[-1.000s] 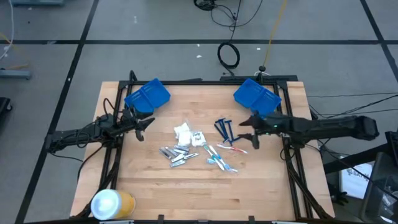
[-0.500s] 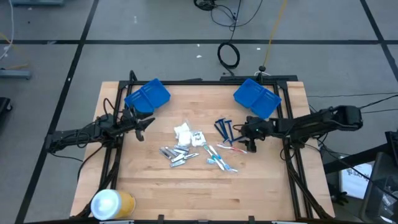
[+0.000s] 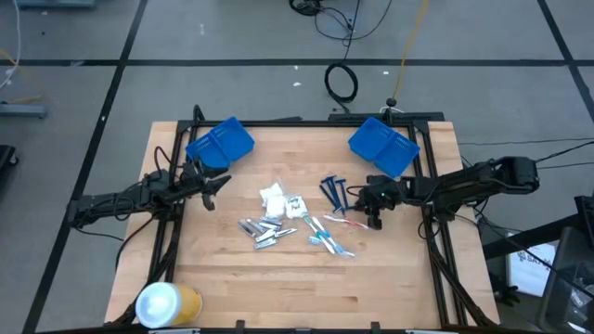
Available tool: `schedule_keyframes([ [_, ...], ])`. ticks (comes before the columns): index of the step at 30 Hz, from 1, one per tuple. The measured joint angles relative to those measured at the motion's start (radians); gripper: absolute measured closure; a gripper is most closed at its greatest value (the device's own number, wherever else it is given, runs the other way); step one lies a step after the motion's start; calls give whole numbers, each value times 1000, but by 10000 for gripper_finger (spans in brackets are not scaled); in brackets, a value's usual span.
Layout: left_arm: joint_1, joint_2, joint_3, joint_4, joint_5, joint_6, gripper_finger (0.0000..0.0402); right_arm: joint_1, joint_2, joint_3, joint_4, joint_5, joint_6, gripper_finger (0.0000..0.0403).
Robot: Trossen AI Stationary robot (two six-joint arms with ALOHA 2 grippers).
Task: Pick & Place Travel size toiletries
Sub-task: Put the blue razor into the right blue basket
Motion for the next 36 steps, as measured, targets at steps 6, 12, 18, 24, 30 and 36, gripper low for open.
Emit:
schedule_keyframes([
  [6, -1, 0, 0, 0, 0, 0, 275, 0, -15, -1, 5, 3, 11, 380],
  [12, -1, 0, 0, 0, 0, 0, 275, -1, -111, -4, 3, 11, 12, 365],
  [18, 0, 0, 0, 0, 0, 0, 275, -1, -258, -3, 9, 106, 65, 357],
  [24, 0, 0, 0, 0, 0, 0, 275, -1, -410, -3, 0, 352, 176, 380],
  [30, 0, 0, 0, 0, 0, 0, 275, -1, -519, -2, -143, 780, 317, 380],
  [36, 0, 0, 0, 0, 0, 0, 275, -1, -580, -2, -389, 1020, 581, 378],
])
